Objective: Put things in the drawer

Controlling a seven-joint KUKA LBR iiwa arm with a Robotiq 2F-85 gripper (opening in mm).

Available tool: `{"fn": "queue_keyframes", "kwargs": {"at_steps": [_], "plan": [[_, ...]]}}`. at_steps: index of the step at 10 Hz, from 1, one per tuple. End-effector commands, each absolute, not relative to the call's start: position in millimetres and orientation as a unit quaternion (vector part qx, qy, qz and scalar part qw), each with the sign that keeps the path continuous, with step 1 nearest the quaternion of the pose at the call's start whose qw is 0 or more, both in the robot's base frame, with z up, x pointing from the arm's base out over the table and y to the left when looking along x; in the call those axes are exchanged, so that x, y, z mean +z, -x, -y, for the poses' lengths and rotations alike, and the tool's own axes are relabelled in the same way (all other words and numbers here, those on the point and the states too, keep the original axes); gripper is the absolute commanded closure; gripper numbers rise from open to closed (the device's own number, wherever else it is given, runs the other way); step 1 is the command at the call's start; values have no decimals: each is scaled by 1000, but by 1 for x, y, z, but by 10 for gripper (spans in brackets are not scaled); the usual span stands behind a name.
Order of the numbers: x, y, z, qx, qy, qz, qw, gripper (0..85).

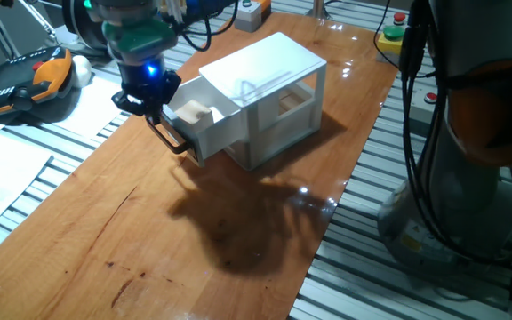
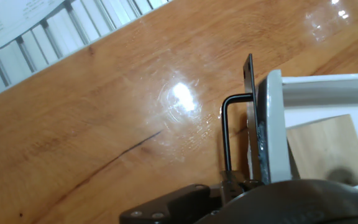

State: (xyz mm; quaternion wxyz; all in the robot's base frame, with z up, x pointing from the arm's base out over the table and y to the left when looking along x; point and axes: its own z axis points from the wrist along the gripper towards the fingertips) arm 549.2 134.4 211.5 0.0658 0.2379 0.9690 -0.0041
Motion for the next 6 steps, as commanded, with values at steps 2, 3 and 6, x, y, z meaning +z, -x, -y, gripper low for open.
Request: {"fn": "queue_keyframes", "kwargs": {"at_steps": [2, 3, 6], "plan": [[207, -552, -134, -5, -239, -969, 66, 850], [204, -554, -134, -6, -238, -969, 66, 850], [199, -556, -135, -22, -238, -969, 59, 850]]}}
